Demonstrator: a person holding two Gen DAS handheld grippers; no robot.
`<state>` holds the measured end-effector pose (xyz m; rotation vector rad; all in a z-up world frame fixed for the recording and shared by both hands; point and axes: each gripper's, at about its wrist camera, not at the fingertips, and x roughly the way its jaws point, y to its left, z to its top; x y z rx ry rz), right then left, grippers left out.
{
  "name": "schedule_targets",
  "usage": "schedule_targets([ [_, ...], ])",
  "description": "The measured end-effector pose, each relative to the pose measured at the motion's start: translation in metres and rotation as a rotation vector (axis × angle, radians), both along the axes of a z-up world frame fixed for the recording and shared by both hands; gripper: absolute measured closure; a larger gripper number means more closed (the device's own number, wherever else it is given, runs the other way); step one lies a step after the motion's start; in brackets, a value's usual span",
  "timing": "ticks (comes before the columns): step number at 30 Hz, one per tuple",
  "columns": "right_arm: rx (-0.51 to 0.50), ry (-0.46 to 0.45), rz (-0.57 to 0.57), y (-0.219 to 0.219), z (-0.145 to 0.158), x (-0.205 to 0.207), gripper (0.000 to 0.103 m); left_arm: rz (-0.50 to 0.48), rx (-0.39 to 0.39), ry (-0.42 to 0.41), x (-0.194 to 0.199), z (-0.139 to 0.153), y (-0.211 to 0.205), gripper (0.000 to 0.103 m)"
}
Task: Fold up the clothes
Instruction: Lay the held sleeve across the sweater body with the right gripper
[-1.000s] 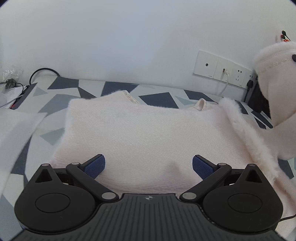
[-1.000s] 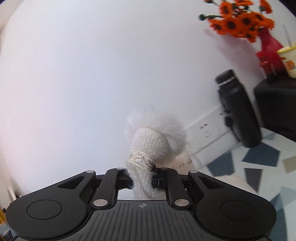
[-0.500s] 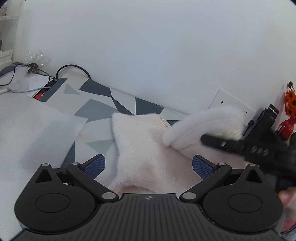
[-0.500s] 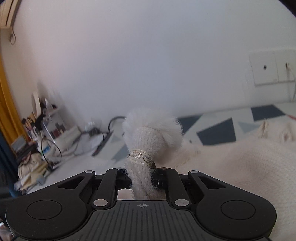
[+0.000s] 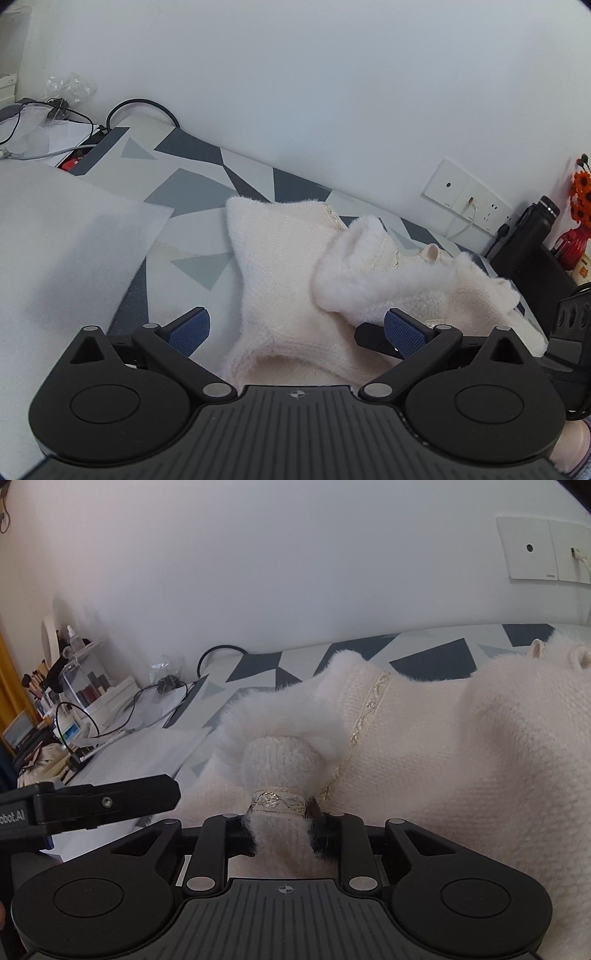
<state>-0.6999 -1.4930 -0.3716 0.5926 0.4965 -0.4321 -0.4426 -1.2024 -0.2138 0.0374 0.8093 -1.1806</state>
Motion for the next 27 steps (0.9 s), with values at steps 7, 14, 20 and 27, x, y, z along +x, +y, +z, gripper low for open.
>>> schedule_targets([
  [7,0.019,-0.019,-0.004,-0.005,-0.002,-0.002,0.082,0.02,0.035,0.006,0.002,-0.011,-0.002,0.0],
  [14,-0.004,-0.022,0.002,-0.004,-0.005,-0.001,0.082,0.043,0.067,0.001,0.001,-0.023,-0.004,0.0],
  [20,-0.055,-0.02,0.012,0.002,-0.006,-0.001,0.079,0.056,0.051,-0.048,-0.008,-0.026,-0.001,0.0],
  [27,-0.025,-0.066,0.046,-0.002,-0.009,-0.005,0.066,0.074,0.008,-0.025,-0.006,-0.028,0.005,0.0],
])
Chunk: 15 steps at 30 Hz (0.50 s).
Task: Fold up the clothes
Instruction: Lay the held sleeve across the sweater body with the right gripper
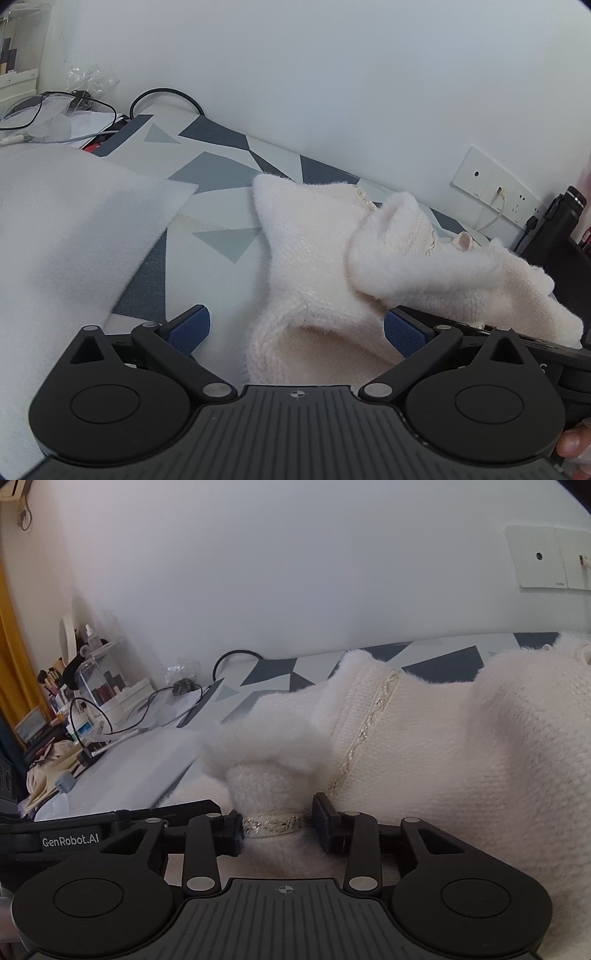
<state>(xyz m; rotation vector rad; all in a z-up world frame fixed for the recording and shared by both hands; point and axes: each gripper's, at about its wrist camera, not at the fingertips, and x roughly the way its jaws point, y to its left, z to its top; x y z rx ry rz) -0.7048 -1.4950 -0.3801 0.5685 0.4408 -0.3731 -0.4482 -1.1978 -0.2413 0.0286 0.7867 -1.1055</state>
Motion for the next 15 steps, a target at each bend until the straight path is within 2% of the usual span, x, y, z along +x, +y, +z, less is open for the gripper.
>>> schedule_targets([
  [3,0.065,-0.058,0.029,-0.009,-0.003,-0.006,0.054,0.014,-0.059,0.05,0.006,-0.002,0.008,0.0],
  [5,0.114,-0.108,0.053,-0.015,-0.005,-0.012,0.035,0.023,-0.08,0.069,0.008,-0.003,0.01,0.0],
  [7,0.135,-0.136,0.081,-0.018,-0.005,-0.016,0.023,0.028,-0.083,0.071,0.008,-0.003,0.01,0.0],
  [13,0.075,-0.111,0.036,-0.012,0.003,-0.02,0.018,0.03,-0.031,0.02,0.001,-0.002,0.002,0.0],
  [15,0.091,-0.125,0.024,-0.015,0.002,-0.023,0.016,0.029,-0.022,0.013,0.001,-0.002,0.002,0.0],
])
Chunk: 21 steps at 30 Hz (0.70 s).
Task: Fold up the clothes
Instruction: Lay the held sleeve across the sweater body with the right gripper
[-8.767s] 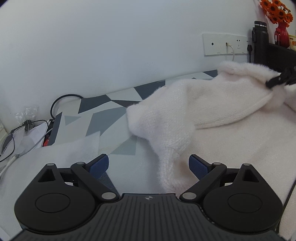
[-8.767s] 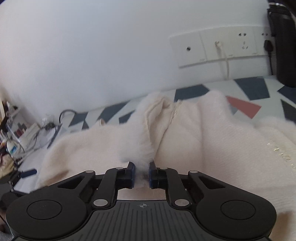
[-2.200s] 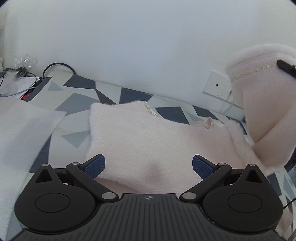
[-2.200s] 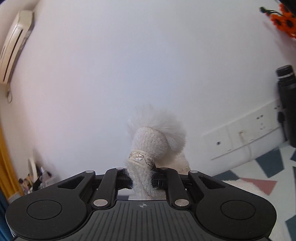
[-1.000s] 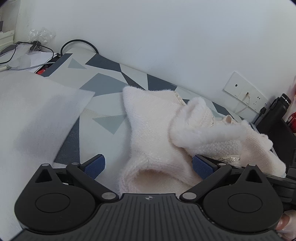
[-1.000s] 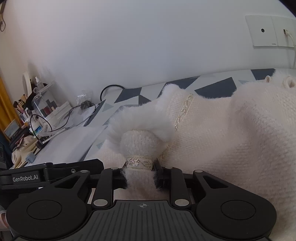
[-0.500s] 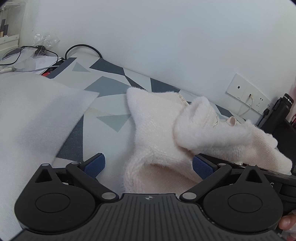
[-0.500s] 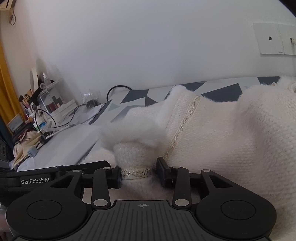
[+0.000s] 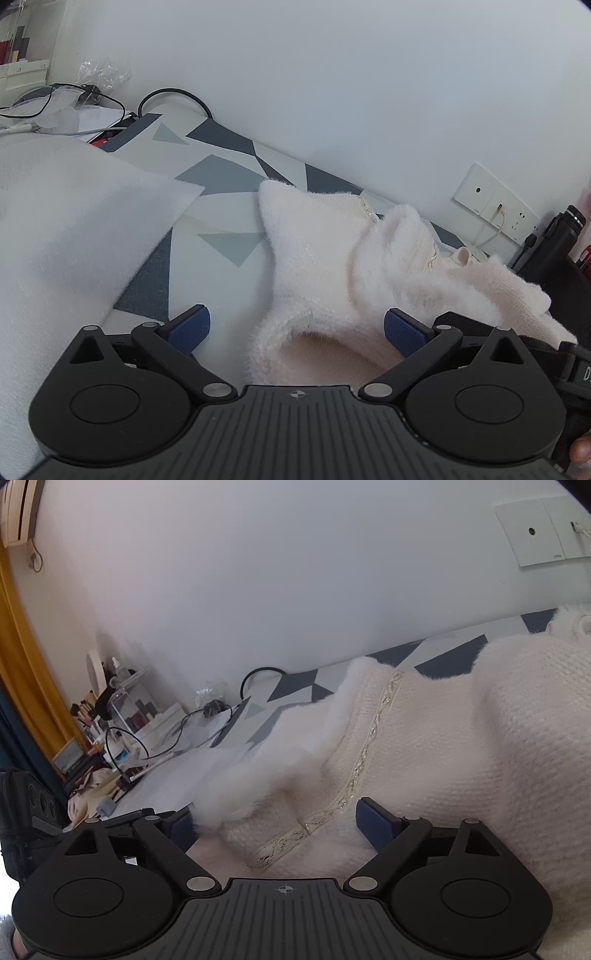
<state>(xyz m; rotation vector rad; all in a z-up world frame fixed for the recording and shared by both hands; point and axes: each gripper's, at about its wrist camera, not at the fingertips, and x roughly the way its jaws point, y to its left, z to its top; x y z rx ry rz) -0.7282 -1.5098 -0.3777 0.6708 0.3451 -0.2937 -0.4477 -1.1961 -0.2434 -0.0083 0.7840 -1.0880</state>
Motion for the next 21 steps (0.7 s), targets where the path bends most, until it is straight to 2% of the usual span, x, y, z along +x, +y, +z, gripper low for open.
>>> schedule_targets([
  [3,0.022,0.02,-0.023,-0.002,0.002,-0.004,0.016,-0.004,0.037,-0.025,-0.003,0.002,-0.005,0.0],
  [6,-0.031,0.048,-0.058,0.008,0.017,-0.02,0.013,0.009,0.098,-0.061,-0.008,0.01,-0.009,0.0],
  [11,-0.074,-0.033,-0.159,0.012,0.047,-0.084,0.004,-0.058,-0.019,-0.066,-0.018,0.044,-0.002,0.0],
  [14,-0.087,-0.068,-0.276,0.005,0.057,-0.129,0.003,-0.173,-0.05,-0.037,-0.026,0.061,-0.016,0.0],
  [16,-0.116,-0.069,-0.361,0.0,0.061,-0.159,0.004,-0.247,-0.041,0.01,-0.028,0.062,-0.031,0.0],
  [18,-0.155,-0.054,-0.454,-0.003,0.062,-0.186,0.004,-0.283,0.012,0.002,-0.03,0.059,-0.048,0.0],
  [19,-0.165,-0.049,-0.506,-0.004,0.061,-0.199,0.006,-0.282,0.052,-0.033,-0.032,0.055,-0.057,0.0],
  [21,-0.136,-0.047,-0.645,-0.008,0.055,-0.224,0.014,-0.238,0.148,-0.085,-0.033,0.042,-0.073,0.0],
])
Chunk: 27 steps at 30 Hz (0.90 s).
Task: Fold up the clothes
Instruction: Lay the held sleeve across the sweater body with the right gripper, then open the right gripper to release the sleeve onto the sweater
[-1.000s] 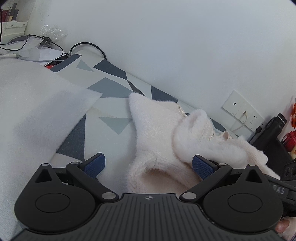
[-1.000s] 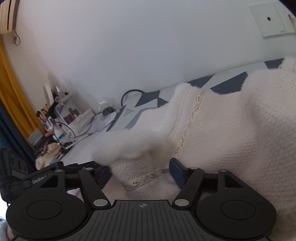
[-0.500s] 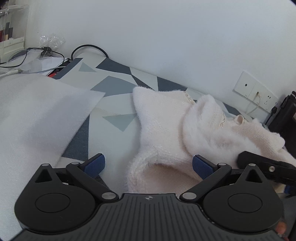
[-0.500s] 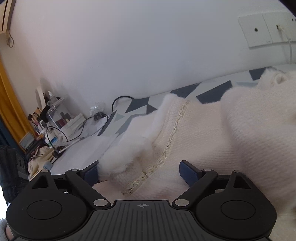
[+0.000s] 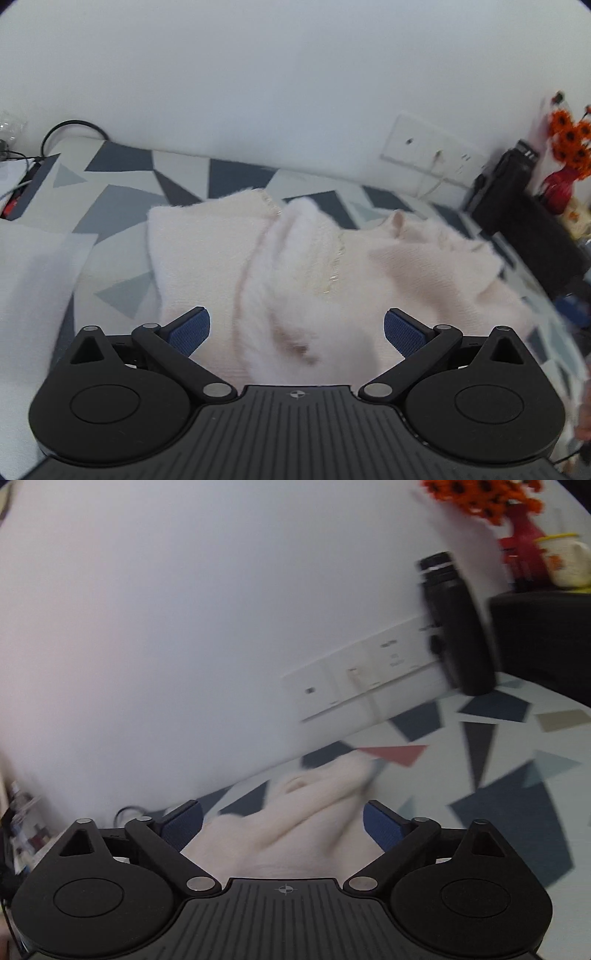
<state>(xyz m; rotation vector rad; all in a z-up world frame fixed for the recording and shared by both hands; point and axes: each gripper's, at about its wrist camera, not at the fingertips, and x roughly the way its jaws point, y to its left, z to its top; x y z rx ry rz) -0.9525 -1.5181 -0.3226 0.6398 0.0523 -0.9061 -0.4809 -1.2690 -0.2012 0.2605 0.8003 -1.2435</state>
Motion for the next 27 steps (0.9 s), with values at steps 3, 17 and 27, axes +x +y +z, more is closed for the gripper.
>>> schedule_targets([
  [3,0.058,-0.008,-0.035,-0.006,-0.014,-0.018,0.021,-0.009,0.061,-0.011,-0.005,-0.019,-0.01,0.0],
  [17,-0.091,0.467,0.193,-0.011,-0.036,0.037,0.049,-0.091,-0.061,0.114,-0.013,-0.006,-0.023,0.086],
  [27,-0.024,0.424,0.212,-0.042,-0.029,0.045,0.092,-0.138,-0.314,0.1,-0.02,0.055,-0.018,0.09],
])
